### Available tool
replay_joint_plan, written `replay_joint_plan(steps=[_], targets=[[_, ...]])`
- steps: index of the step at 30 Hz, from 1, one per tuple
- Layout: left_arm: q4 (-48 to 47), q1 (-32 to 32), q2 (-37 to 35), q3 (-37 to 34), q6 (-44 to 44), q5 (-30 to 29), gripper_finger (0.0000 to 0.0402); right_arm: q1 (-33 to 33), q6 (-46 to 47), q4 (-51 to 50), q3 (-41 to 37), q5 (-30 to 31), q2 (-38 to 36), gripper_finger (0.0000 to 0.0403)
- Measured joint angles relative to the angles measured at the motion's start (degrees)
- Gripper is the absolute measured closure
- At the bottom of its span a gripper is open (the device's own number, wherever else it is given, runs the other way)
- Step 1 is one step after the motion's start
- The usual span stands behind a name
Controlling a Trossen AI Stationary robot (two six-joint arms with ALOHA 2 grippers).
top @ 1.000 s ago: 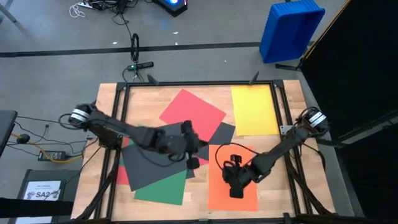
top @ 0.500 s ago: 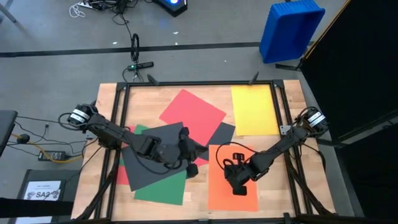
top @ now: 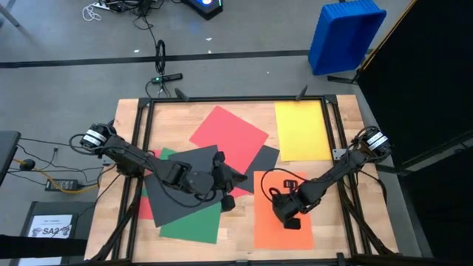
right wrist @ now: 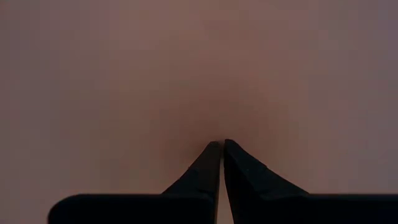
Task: Organize paper
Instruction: Stack the orange colored paper on top of the orange colored papers
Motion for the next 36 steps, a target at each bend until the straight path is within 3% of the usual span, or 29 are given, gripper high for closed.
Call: replay_joint_plan(steps=[15, 36], targets=[[-0.17, -0.02, 0.02, 0.0, -0.27, 0.03, 0.0402, 2.85, 0.66, -13.38, -0.17, -4.41, 0.15, 0.0403], [-0.2, -0.37, 0.02, 0.0, -1.46, 1.56, 0.0402, 2.85, 0.52, -20.61, -0.39, -8.0, 0.37, 0.0402]])
